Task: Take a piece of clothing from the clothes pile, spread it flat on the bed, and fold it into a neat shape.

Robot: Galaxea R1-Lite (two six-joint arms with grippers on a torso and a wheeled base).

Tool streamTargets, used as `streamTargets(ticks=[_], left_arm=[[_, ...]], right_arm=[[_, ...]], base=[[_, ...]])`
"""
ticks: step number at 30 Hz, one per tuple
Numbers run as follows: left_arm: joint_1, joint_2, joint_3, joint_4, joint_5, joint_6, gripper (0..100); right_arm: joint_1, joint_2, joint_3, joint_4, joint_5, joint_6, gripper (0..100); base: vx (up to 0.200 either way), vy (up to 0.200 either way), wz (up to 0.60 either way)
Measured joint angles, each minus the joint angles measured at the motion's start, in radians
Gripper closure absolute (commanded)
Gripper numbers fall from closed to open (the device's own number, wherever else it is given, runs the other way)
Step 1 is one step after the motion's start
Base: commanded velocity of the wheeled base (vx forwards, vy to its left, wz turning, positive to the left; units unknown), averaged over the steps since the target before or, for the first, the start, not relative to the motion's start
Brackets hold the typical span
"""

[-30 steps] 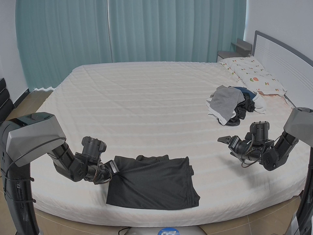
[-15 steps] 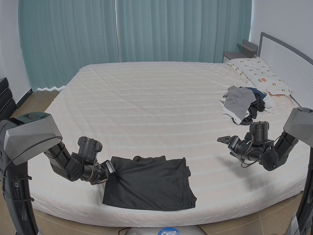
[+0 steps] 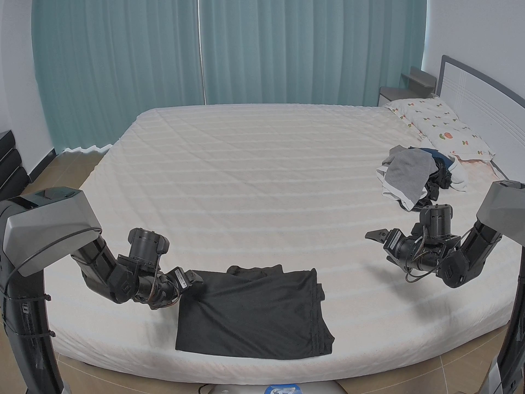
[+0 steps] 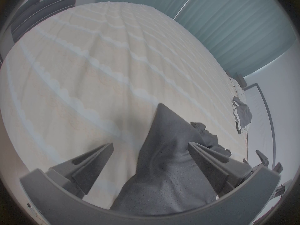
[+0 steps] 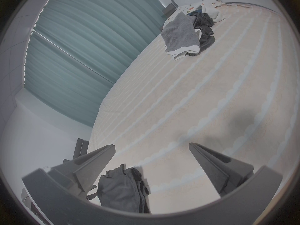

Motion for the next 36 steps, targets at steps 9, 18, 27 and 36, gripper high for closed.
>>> streamTargets(ticks=[9, 18, 27, 36], left_arm=[[0.047, -0.169, 0.079, -0.036, -0.013, 0.004, 0], [0.071, -0.514, 0.253, -0.104, 0.032, 0.100, 0], [0.087, -0.925, 0.400, -0.121, 0.133, 0.218, 0], [0.098, -1.256, 0.555, -0.126, 0.219, 0.397, 0]], right_arm=[[-0.001, -0.152, 0.113, 0.000, -0.002, -0.018, 0], [-0.016, -0.465, 0.314, 0.007, -0.053, -0.140, 0], [-0.072, -0.859, 0.521, 0.026, -0.096, -0.384, 0], [-0.140, -1.292, 0.631, 0.295, -0.112, -0.563, 0]], base=[[0.000, 0.000, 0.00], [0.000, 0.000, 0.00], [0.000, 0.000, 0.00], [0.000, 0.000, 0.00]])
